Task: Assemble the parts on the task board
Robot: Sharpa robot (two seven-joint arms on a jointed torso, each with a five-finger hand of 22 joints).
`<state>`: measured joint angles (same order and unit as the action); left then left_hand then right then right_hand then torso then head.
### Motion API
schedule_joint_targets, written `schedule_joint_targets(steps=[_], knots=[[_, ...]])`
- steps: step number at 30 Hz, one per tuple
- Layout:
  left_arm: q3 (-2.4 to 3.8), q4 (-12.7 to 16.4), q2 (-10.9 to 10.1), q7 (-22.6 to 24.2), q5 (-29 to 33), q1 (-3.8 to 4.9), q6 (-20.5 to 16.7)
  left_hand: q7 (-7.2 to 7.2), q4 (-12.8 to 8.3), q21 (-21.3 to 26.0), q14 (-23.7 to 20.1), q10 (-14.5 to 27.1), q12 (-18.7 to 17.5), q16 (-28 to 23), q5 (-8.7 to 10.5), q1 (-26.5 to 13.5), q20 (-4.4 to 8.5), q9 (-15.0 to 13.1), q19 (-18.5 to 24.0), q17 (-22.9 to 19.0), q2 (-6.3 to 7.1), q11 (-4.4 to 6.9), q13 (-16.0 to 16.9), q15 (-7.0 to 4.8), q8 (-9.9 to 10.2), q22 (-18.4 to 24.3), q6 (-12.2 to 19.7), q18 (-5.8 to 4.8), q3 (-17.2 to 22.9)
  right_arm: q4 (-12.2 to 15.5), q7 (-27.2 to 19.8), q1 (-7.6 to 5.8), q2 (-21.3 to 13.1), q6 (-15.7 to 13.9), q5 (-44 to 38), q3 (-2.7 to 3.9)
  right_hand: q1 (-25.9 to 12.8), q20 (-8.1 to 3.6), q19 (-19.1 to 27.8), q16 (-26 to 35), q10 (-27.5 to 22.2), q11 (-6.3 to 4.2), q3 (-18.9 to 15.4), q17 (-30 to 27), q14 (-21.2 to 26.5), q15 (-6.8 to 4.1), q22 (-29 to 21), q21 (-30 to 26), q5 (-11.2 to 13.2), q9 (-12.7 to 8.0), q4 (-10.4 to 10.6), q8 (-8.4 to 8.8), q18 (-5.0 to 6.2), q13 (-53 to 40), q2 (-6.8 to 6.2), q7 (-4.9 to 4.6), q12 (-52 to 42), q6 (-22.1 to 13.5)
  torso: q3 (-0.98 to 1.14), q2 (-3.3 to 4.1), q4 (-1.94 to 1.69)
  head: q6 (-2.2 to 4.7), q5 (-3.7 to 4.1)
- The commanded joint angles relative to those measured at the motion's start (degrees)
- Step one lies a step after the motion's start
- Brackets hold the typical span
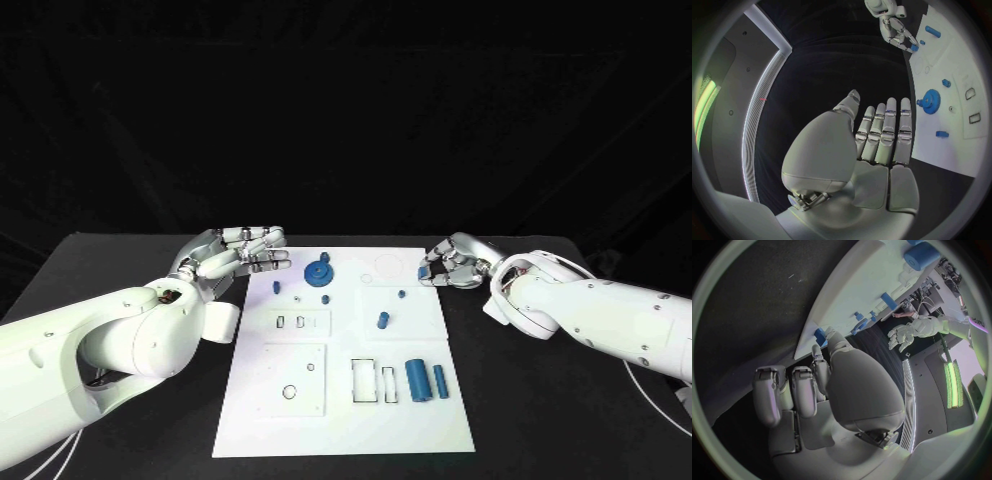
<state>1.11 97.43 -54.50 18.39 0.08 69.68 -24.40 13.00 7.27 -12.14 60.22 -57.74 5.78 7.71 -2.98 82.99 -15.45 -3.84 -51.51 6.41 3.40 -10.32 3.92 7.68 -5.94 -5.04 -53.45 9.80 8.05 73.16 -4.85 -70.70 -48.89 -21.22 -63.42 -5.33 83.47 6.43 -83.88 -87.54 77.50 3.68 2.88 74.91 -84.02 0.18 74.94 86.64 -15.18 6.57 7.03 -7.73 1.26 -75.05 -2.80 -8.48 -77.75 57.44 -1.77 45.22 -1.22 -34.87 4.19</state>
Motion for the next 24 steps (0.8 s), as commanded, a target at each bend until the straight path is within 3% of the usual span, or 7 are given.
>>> schedule_joint_targets(steps=[1, 14, 24], knots=[[0.04, 0.1, 0.1, 0.2, 0.0, 0.05, 1.0, 0.28, -0.4, 0.3, -0.1, 0.1, -0.2, -0.4, 0.08, 0.0, -0.2, 0.1, -0.1, 0.1, -0.39, -0.08, -0.1, 0.36, 0.3, 0.0, 0.1, 0.76, 0.1, -0.2, 0.2, 0.04, 0.2, 0.5, -1.0, 0.0, 0.0, -0.37, -3.4, 0.0, 0.4, 0.0, 0.4, 9.9, -4.7, -0.51, 12.1, 0.3, 0.3, 0.1, -0.1, -0.23, -0.22, -0.7, 0.21, 0.02, -0.2, 0.3, -0.02, -0.01, -0.03, -0.08, 0.08], [0.04, 0.1, 0.0, 0.1, 0.0, 0.05, 1.1, 0.29, -0.4, 0.3, 0.0, 0.1, -0.2, -0.4, 0.08, 0.0, -0.21, 0.1, -0.1, 0.1, -0.39, -0.09, -0.1, 0.36, 0.4, 0.1, 0.1, 0.76, 0.1, -0.5, 0.4, 0.04, 0.9, 0.6, -1.0, 0.0, 0.0, -0.51, -3.5, 0.0, 0.6, -0.12, 1.0, 9.9, -4.7, -0.62, 12.2, 0.3, 0.4, 0.0, -0.2, -0.26, -0.25, -0.8, 0.35, 0.16, -0.3, 0.7, -0.03, -0.02, -0.04, -0.13, 0.02], [0.04, 0.1, 0.0, 0.0, 0.0, 0.05, 1.0, 0.31, -0.4, 0.3, 0.0, 0.1, -0.2, -0.5, 0.08, -0.1, -0.21, 0.1, -0.1, 0.1, -0.37, -0.11, -0.1, 0.37, 0.4, 0.1, 0.1, 0.76, 0.1, -0.7, 0.6, 0.04, 1.0, 0.4, -1.3, 0.0, 1.3, -2.09, -3.8, 0.0, 1.3, -2.45, 5.1, 10.0, -4.7, -2.51, 12.6, 0.7, 2.4, 1.5, -2.0, -3.92, -0.38, -1.3, 2.56, 2.94, -0.6, 6.2, -0.03, -0.02, -0.02, -0.22, -0.06]])
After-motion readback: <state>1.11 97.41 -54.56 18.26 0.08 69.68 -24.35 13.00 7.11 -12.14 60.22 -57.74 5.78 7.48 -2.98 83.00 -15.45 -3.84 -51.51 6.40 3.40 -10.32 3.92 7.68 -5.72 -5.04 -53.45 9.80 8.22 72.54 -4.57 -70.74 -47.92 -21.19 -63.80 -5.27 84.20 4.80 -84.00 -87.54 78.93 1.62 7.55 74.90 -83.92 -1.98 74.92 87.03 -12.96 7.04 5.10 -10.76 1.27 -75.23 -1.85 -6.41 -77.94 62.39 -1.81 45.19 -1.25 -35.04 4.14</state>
